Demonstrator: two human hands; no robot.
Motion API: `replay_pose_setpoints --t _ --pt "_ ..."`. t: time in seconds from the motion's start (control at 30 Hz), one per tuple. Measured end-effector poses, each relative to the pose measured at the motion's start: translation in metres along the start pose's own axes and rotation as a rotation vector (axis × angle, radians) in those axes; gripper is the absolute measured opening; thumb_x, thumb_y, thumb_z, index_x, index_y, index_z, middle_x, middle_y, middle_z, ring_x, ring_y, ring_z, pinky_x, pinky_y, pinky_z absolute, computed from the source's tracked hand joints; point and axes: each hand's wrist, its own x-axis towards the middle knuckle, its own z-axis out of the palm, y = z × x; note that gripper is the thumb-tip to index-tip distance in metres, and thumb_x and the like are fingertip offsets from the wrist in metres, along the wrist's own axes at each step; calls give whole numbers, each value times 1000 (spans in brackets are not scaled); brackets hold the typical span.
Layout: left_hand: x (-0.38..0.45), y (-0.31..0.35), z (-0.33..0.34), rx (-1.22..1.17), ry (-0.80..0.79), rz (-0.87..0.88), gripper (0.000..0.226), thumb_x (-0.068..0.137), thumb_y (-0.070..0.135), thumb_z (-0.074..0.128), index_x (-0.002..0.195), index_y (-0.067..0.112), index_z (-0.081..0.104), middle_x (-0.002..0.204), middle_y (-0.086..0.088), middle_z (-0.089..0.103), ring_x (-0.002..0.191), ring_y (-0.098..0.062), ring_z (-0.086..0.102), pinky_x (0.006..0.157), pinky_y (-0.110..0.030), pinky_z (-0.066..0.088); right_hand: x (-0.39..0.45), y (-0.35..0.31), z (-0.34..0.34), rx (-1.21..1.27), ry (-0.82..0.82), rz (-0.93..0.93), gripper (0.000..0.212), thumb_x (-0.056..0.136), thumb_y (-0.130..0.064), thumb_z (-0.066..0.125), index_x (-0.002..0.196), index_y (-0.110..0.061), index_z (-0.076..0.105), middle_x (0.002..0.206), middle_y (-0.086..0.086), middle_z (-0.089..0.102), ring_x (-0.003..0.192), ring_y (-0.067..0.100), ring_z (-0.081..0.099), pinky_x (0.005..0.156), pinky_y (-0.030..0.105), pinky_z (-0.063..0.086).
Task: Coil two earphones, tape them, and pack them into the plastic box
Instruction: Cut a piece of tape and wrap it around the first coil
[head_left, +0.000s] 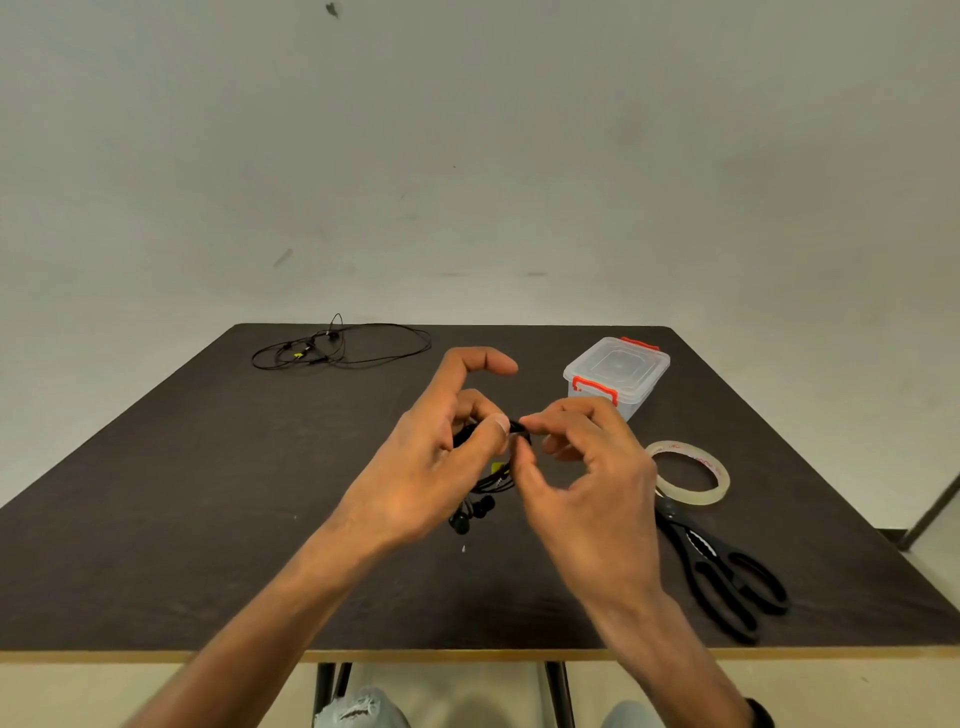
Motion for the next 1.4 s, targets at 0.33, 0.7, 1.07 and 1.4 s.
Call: replay_pose_setpoints --t 0.33,0.7,1.07,1.4 --pt "-9 7 3 -130 -12 36 37 104 12 54 136 29 46 78 4 63 76 -25 63 76 -39 57 0 8 4 -110 201 -239 11 86 -9 82 87 -3 73 95 7 65 86 17 64 68 35 58" --pt "-13 10 1 -175 -48 20 43 104 2 53 136 29 44 76 6 60 67 -4 54 69 -20 46 -4 1 7 15 239 -191 38 82 6 76 119 -4 67 101 2 73 86 16 72 76 39 62" --pt "-12 7 2 -132 -60 -13 45 104 4 53 137 34 42 76 4 60 64 -6 48 67 -24 43 2 -13 -20 521 -164 442 29 86 -4 82 105 -21 70 81 6 75 85 24 75 93 56 58" --pt "-11 7 2 -71 -70 -11 47 105 5 53 137 36 40 77 5 60 74 -21 56 72 -44 48 -2 -8 -35 589 -291 471 36 82 -10 87 112 -19 68 90 1 79 90 15 77 82 30 61"
